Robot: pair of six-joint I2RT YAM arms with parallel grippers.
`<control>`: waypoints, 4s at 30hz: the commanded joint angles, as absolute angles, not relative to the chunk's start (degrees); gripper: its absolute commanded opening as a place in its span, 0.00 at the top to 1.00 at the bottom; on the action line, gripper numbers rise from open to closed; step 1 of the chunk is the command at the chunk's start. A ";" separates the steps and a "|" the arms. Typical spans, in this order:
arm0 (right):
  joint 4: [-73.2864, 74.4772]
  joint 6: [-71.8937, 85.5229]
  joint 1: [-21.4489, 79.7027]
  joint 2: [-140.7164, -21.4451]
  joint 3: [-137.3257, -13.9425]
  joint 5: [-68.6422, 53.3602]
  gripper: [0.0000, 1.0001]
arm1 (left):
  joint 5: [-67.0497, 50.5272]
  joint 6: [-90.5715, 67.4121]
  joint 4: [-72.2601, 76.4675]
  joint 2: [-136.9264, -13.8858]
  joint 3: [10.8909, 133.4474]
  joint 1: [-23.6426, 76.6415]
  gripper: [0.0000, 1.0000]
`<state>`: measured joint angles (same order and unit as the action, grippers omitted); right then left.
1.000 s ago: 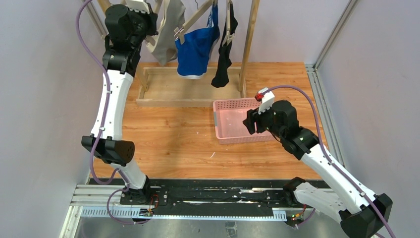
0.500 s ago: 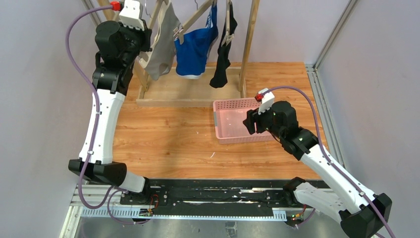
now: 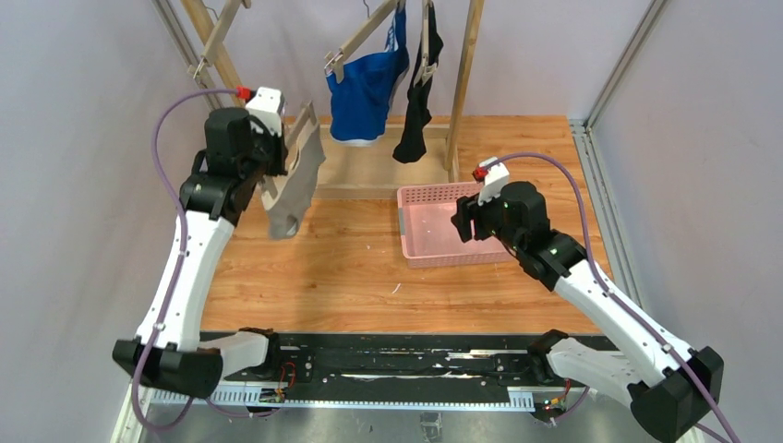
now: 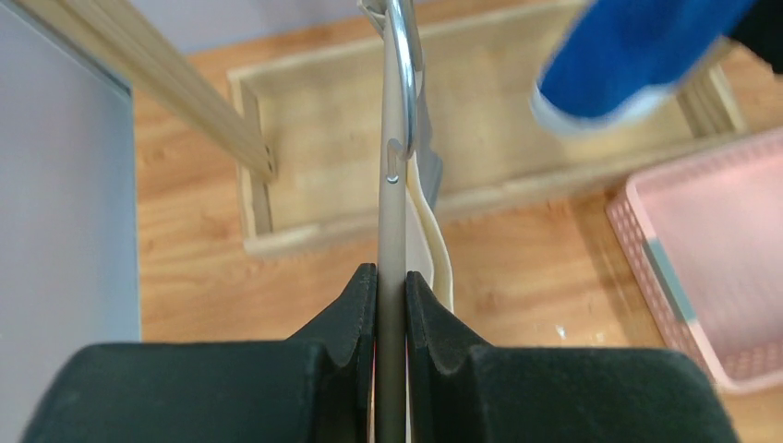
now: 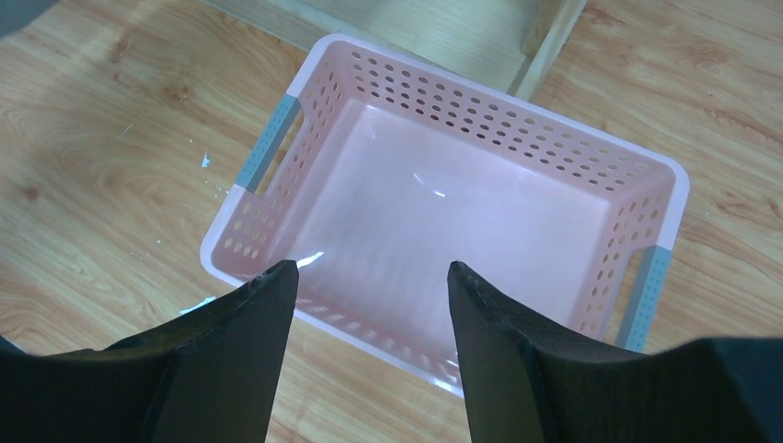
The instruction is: Remove the underwear clipped to the hanger
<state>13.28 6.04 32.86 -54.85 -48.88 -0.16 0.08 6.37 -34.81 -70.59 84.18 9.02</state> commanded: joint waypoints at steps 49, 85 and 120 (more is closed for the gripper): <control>-8.82 14.01 21.80 -78.92 -70.10 -70.30 0.21 | -49.71 18.99 -33.72 -45.04 58.97 15.29 1.00; -2.31 7.67 29.18 -81.94 -73.21 -66.17 0.42 | -47.41 16.77 -33.31 -44.87 62.03 15.29 1.00; -22.02 27.38 30.75 -58.39 -47.59 -25.38 0.39 | -39.73 -9.44 -8.20 -42.15 61.00 15.27 1.00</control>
<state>-9.10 17.78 28.47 -59.35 -52.88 -28.36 -40.47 1.15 -21.47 -44.27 62.89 15.14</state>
